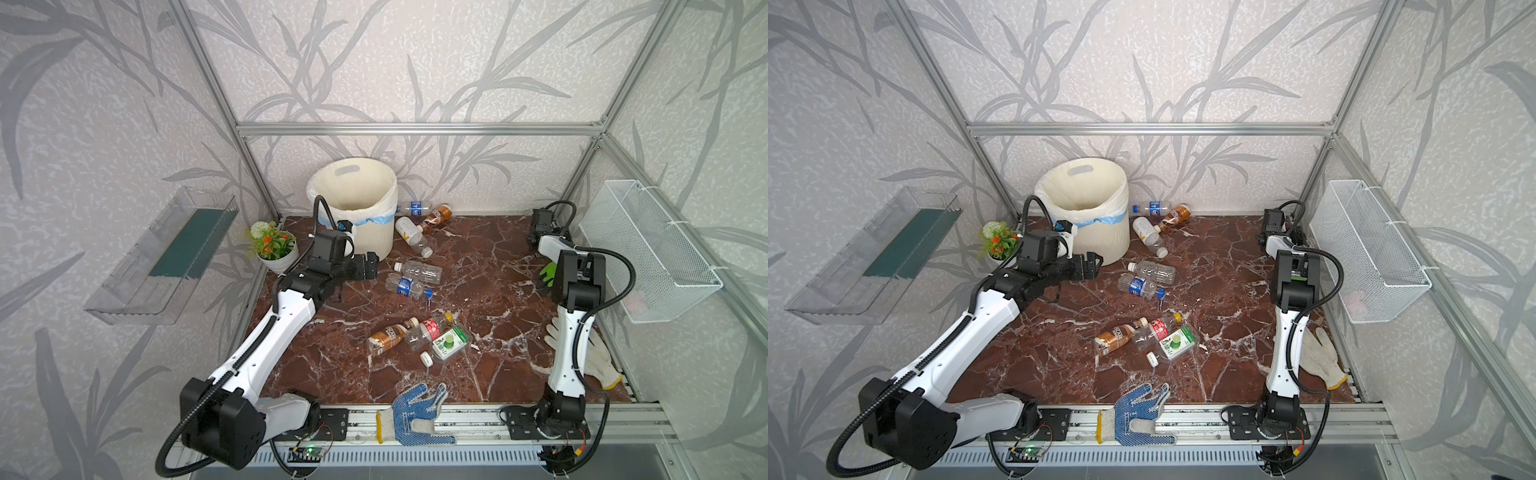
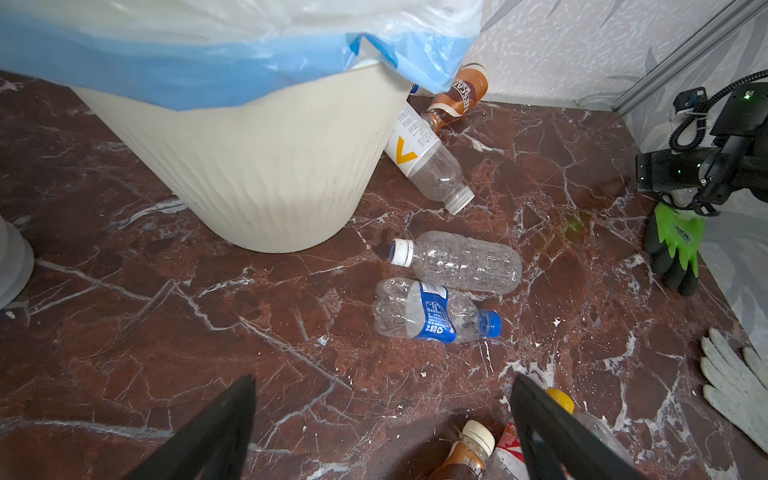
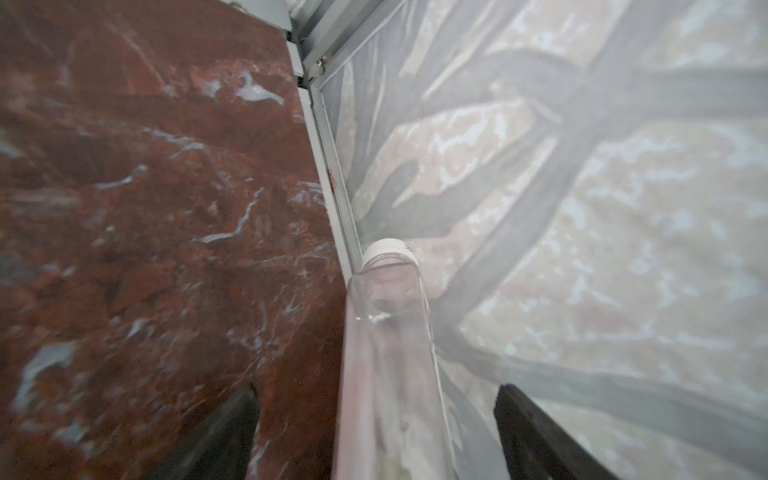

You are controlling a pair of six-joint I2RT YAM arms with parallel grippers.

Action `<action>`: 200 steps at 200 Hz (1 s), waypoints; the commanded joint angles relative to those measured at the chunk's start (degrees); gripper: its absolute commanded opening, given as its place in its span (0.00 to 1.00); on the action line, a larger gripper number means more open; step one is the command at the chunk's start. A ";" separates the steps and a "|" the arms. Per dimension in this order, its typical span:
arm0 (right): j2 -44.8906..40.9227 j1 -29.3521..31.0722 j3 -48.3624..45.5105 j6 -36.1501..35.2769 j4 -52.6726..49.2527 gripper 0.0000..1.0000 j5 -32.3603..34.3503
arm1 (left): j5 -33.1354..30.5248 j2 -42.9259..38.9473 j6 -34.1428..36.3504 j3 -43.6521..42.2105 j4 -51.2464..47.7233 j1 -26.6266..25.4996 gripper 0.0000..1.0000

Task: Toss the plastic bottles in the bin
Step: 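Close right gripper around the upright clear bottle beside the green glove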

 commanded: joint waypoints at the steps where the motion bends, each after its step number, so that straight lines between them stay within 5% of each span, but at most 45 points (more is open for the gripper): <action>1: -2.71 0.18 -1.60 1.64 -1.26 0.90 -1.74 | -1.53 0.56 0.82 1.64 -1.64 0.25 0.95; 95: -1.38 -0.61 -2.84 -1.95 2.70 0.84 5.95 | -1.34 2.14 0.67 1.53 -1.27 0.25 0.94; 200: -1.46 -1.91 -3.59 -3.80 5.21 0.46 5.10 | -1.28 2.38 0.39 1.51 -1.09 0.25 0.91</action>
